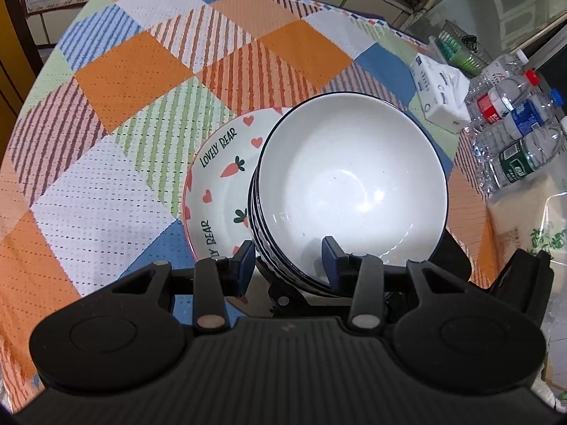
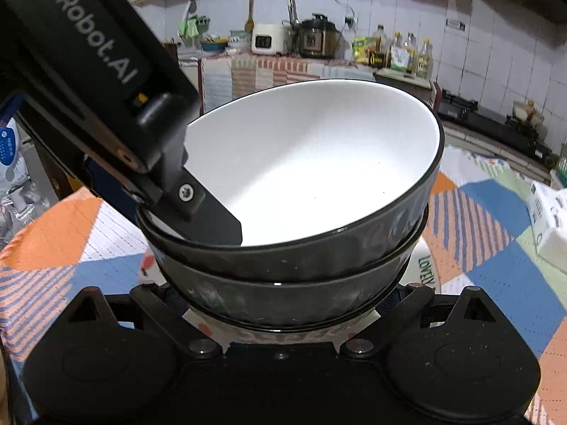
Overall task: Organize plates and bowls
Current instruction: 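Carry the bowl stack over the Lovely Bear plate stack and lower it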
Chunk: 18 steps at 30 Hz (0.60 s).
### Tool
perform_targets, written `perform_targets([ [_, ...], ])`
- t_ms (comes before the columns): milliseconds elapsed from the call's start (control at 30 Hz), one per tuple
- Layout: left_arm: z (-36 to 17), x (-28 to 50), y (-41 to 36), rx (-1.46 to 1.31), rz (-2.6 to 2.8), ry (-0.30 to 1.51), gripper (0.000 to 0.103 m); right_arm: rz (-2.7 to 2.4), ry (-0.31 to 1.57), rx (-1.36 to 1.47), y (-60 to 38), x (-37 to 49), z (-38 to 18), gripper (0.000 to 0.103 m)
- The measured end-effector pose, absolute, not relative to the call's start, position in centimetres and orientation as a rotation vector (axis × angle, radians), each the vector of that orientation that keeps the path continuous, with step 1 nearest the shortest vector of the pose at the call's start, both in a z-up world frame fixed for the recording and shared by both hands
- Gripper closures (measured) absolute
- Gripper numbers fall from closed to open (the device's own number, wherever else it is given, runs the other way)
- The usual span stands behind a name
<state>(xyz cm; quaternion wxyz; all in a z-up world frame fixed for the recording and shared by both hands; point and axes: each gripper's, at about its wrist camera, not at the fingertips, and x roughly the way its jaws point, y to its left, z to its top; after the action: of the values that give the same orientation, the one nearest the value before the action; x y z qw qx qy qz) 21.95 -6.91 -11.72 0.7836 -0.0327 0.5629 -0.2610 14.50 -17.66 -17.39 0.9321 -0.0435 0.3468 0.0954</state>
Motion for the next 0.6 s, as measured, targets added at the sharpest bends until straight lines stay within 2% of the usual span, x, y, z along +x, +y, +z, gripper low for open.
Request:
perform_targets([
  [600,-12.19,22.20,-7.92,-0.028,-0.543,1.149,0.064,0.176,0.724,-0.058,-18.09,15.21,-18.48,0.004],
])
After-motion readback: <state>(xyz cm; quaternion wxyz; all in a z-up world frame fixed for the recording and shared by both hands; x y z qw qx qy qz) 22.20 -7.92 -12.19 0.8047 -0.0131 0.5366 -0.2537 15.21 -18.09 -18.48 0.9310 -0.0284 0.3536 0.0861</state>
